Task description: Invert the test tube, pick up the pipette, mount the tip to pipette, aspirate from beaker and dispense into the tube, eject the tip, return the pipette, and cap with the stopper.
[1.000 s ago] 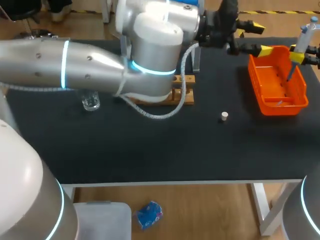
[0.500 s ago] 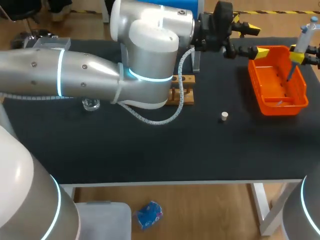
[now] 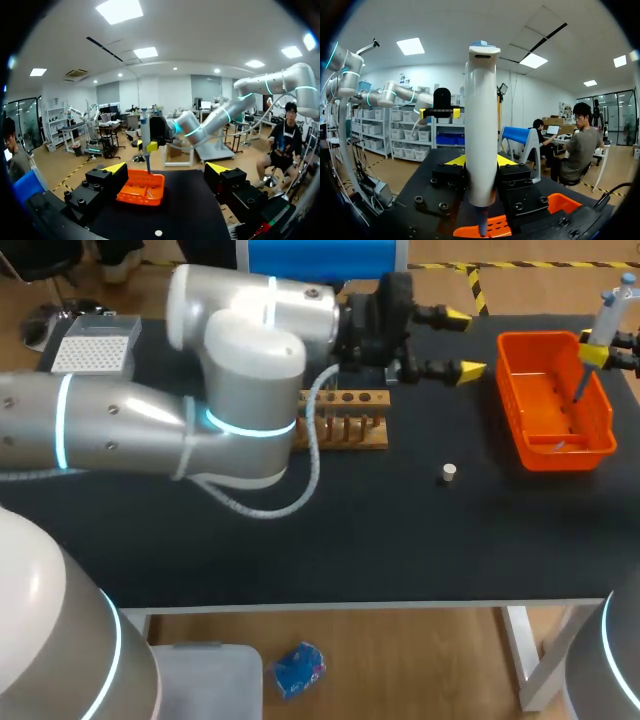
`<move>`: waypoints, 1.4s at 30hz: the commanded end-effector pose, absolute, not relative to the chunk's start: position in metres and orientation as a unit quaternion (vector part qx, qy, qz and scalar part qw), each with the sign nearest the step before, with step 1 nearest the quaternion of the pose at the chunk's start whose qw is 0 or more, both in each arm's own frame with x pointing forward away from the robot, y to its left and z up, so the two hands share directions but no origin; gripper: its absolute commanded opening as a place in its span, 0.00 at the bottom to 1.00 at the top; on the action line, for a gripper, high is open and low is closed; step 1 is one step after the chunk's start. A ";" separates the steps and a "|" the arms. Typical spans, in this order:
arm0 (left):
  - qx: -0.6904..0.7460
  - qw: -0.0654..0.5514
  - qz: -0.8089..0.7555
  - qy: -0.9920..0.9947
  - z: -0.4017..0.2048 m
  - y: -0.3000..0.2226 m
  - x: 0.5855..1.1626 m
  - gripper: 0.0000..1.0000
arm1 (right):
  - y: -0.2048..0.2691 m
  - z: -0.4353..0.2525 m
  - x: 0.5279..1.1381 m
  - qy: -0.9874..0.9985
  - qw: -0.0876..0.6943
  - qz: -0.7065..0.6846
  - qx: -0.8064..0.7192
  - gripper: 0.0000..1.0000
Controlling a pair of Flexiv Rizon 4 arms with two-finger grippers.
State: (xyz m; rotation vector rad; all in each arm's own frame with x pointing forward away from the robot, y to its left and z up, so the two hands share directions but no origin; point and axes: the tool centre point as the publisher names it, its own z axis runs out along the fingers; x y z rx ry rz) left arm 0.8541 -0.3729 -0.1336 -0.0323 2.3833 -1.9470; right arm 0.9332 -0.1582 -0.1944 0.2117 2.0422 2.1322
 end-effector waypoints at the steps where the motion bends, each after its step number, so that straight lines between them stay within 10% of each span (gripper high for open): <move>1: -0.040 0.045 -0.639 0.767 -0.135 -0.345 0.844 1.00 | -0.159 -0.194 0.933 0.687 0.090 0.717 0.070 0.00; 21: -0.031 0.055 -0.635 0.770 -0.146 -0.323 0.843 1.00 | -0.131 -0.197 0.906 0.699 0.083 0.707 0.065 0.00; 42: -0.037 0.059 -0.642 0.763 -0.173 -0.290 0.833 1.00 | 0.002 -0.233 0.853 0.693 0.004 0.720 0.033 0.00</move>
